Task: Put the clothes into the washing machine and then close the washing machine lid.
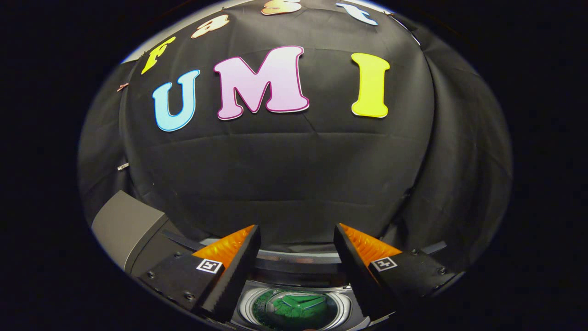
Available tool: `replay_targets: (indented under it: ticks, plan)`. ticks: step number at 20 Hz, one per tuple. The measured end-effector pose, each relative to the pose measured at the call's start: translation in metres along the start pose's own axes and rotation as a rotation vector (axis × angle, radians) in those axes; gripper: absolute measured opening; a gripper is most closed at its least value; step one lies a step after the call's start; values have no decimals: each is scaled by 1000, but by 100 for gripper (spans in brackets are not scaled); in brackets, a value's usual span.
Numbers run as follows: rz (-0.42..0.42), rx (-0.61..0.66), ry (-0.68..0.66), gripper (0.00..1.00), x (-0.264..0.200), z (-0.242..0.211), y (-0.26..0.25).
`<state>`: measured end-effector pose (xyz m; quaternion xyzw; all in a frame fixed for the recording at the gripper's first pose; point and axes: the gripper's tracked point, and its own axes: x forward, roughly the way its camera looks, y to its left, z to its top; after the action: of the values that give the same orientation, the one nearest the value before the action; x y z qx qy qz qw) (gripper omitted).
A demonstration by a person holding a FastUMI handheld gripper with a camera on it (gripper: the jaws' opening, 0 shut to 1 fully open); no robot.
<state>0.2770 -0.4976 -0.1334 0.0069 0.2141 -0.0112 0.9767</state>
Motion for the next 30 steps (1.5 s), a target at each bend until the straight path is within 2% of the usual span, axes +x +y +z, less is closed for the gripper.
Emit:
replay_targets:
  ticks: [9, 16, 30]
  plan:
    - [14, -6, 29, 100, -2, -5, 4]
    - [26, 0, 66, 100, -30, -25, 5]
    - [75, -23, 218, 99, -77, -99, 23]
